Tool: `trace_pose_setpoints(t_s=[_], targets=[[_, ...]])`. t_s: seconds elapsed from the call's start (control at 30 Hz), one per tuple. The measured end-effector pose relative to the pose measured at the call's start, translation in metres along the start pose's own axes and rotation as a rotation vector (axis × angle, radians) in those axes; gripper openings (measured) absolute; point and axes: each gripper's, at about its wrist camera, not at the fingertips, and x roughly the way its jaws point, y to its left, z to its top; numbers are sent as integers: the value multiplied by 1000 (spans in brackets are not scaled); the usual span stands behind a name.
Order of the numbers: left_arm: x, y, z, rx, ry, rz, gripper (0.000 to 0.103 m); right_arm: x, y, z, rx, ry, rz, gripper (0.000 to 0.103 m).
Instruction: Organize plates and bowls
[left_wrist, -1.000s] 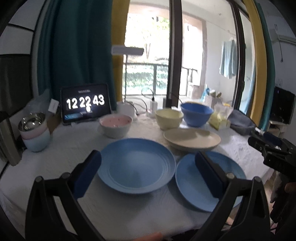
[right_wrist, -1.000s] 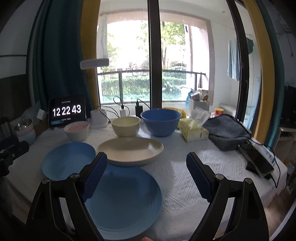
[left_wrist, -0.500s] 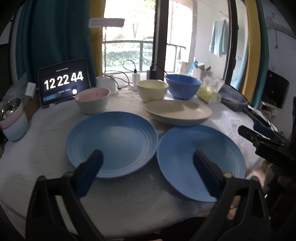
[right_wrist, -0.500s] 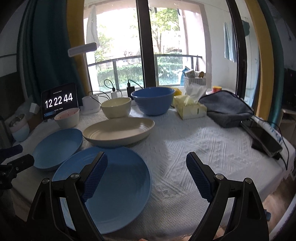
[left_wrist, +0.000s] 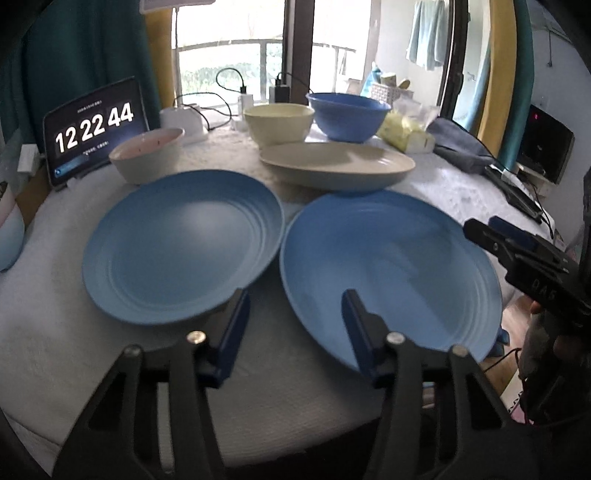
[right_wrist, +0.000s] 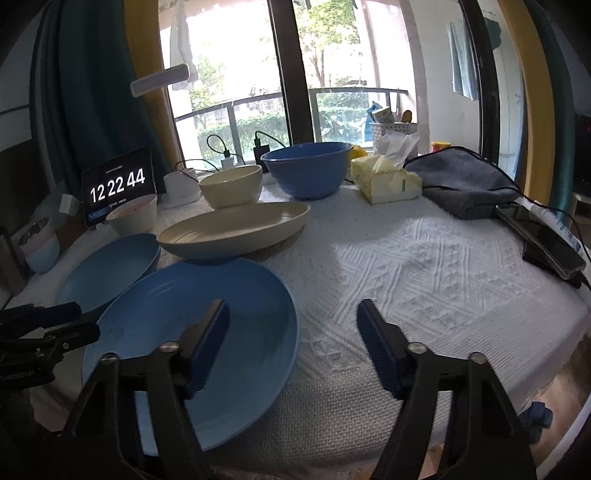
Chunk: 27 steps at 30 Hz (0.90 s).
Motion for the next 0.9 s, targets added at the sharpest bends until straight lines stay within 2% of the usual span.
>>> trace_pose_setpoints(t_s=[0.17,0.27,0.4,0.57,0.67,0.9], targets=[[10,-6,-3,16,35,-7,45,5,0,-5,3,20,19,50],[16,-7,-6,14,66,-18,43,7,1,-7,-1,30,26,45],[18,-11,-7,30,64,-27,37,11,5,-11,-16,45,33,33],[17,-12,-7,31,55,-32,36,12,5,-12,-25,38,2,19],[14,-10,-6,20,42,-40,36,11,4,-12,-27,43,-7,15],[-3,-8,-6,14,-11,-43,36,4,8,-8,-52,38,-6,15]])
